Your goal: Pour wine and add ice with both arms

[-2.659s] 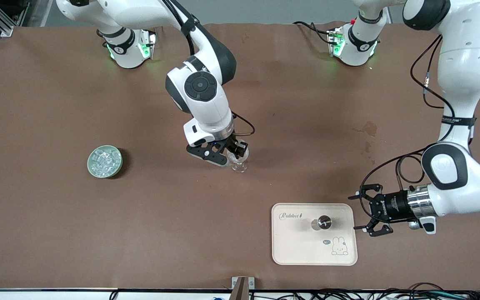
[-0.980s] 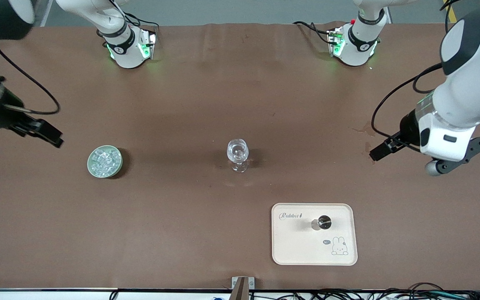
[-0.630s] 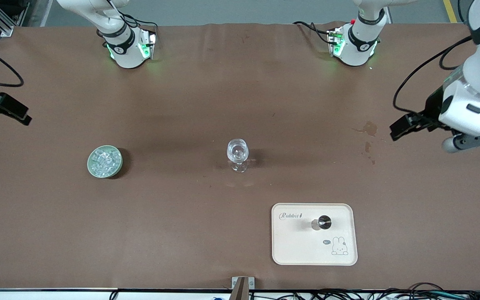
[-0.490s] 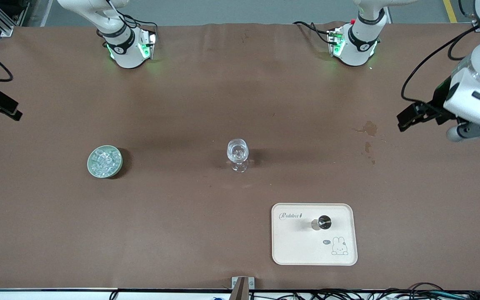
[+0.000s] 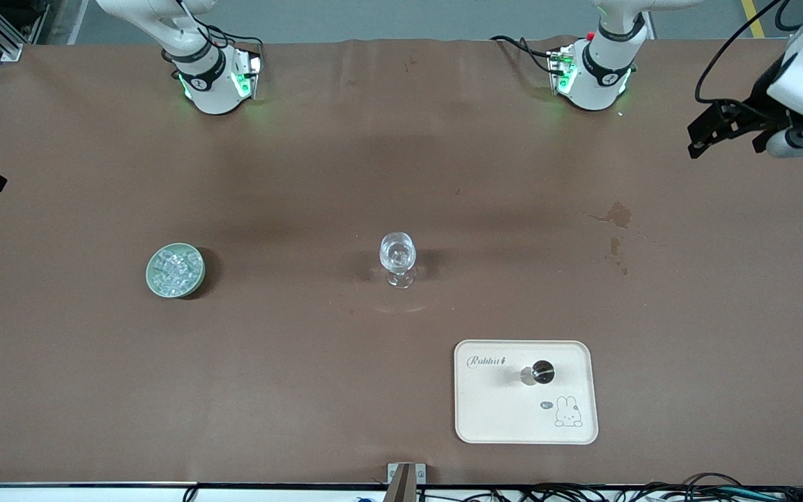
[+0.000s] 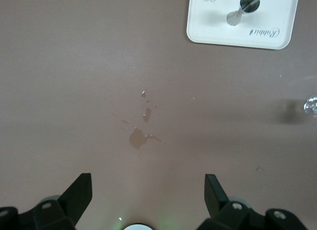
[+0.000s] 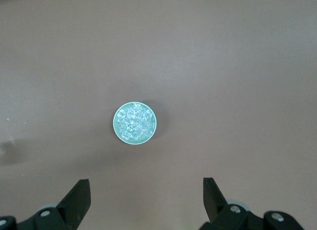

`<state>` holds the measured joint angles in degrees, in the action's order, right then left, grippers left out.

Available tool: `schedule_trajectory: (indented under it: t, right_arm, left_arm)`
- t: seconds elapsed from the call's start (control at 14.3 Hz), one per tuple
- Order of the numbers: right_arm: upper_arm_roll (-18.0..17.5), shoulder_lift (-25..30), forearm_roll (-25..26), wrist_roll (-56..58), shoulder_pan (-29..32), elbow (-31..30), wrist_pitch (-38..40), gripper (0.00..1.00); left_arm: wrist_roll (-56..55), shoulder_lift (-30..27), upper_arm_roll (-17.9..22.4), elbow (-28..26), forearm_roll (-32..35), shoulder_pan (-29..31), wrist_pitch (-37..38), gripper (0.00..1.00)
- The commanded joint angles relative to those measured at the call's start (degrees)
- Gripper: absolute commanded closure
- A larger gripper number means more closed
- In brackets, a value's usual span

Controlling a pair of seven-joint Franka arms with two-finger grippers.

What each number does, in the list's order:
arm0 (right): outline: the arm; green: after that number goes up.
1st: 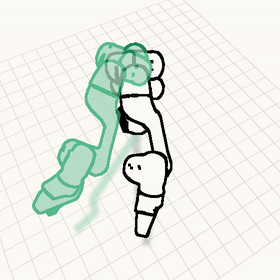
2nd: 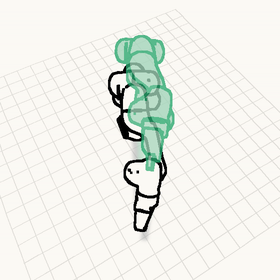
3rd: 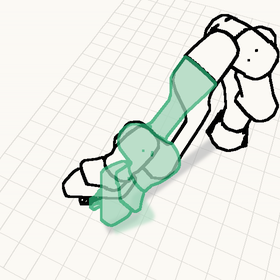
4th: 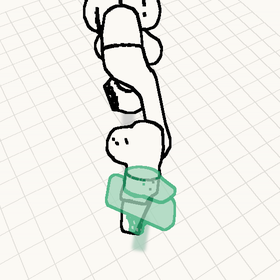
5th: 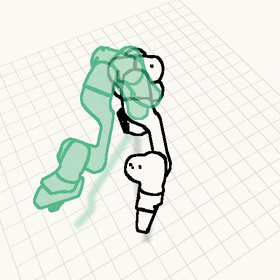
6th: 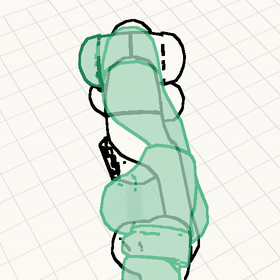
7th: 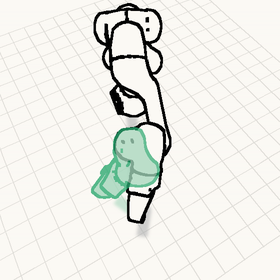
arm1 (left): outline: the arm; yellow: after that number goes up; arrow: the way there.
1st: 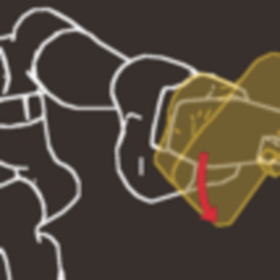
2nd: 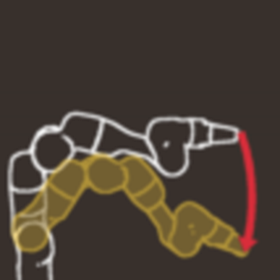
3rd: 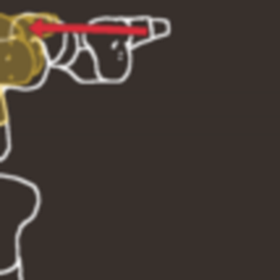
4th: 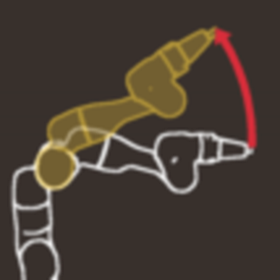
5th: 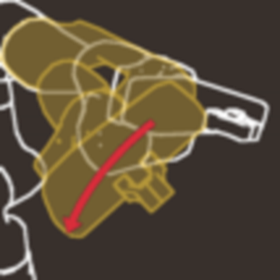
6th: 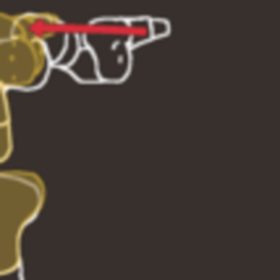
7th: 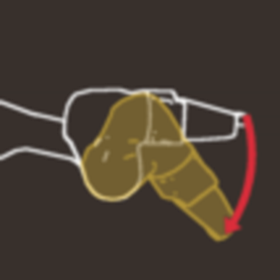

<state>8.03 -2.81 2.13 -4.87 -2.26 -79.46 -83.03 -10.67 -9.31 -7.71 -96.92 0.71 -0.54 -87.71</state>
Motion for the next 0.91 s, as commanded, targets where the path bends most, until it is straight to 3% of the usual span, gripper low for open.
schedule_trajectory:
  t: [0.0,0.42,0.84]
  right_arm:
    - [-0.83,1.58,-1.6,0.82,0.68,-2.54,-2.12,0.0]
    - [-0.65,1.49,-3.28,1.0,0.24,-2.63,-3.98,0.0]
    - [-0.65,1.49,-3.19,1.0,0.24,-2.63,-3.72,0.0]
  left_arm:
    - [2.92,-3.0,0.59,-3.1,-0.45,-0.43,-0.97,0.0]
    - [3.46,0.42,0.5,2.6,0.87,0.01,2.1,0.0]
    - [3.46,1.22,0.59,3.32,0.87,0.1,2.11,0.0]
